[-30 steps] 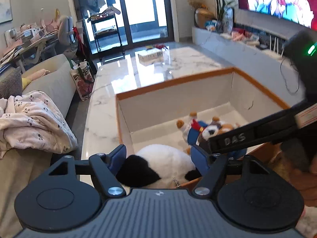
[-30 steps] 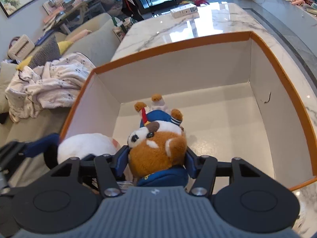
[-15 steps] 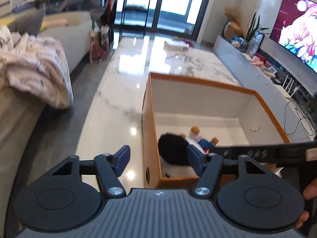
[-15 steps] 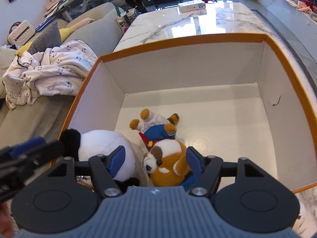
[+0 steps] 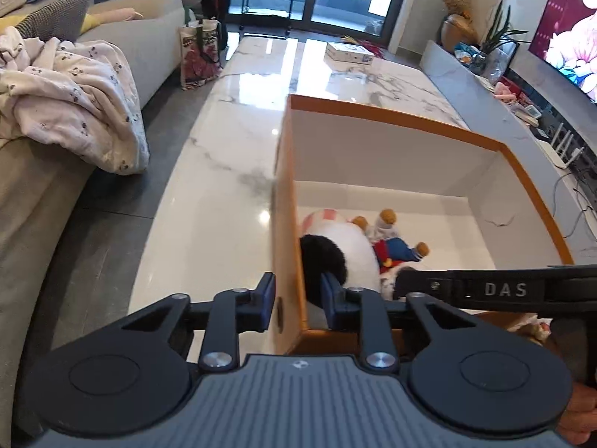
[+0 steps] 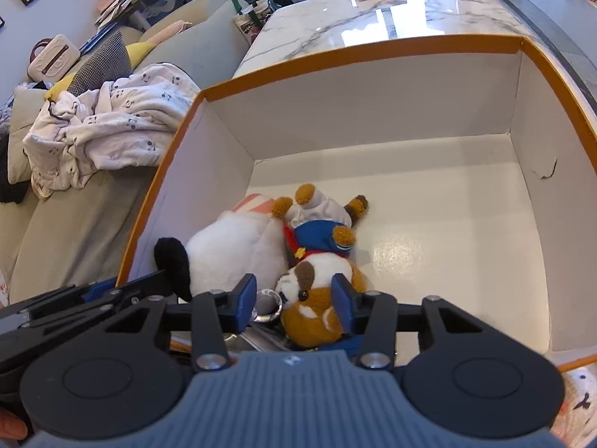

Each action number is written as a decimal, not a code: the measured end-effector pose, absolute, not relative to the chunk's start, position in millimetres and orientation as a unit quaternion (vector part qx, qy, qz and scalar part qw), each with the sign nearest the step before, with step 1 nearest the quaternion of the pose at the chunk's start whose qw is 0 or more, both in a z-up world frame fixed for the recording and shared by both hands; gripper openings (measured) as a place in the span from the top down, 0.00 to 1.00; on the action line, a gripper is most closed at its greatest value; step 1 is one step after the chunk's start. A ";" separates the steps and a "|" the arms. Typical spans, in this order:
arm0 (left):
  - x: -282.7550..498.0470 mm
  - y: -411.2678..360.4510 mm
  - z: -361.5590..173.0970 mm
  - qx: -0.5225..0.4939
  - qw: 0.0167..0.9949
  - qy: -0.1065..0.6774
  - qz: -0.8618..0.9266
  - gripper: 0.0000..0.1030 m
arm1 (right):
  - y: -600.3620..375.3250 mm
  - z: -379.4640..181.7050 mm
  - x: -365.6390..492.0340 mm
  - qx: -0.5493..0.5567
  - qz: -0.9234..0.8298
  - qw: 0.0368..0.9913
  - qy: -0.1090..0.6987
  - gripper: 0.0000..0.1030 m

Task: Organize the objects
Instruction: 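Carry both plushes over the box and release them inside, then withdraw both open tools from the box toward the crocheted bunny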

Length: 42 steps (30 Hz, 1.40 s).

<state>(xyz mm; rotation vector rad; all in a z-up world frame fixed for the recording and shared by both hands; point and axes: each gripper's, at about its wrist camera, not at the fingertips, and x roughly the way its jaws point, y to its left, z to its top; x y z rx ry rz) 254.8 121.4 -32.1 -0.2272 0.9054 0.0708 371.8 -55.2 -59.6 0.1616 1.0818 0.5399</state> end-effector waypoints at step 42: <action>101.3 79.1 36.3 -0.044 0.925 0.375 0.034 0.43 | -99.8 20.6 196.4 0.045 0.267 0.886 0.378 0.46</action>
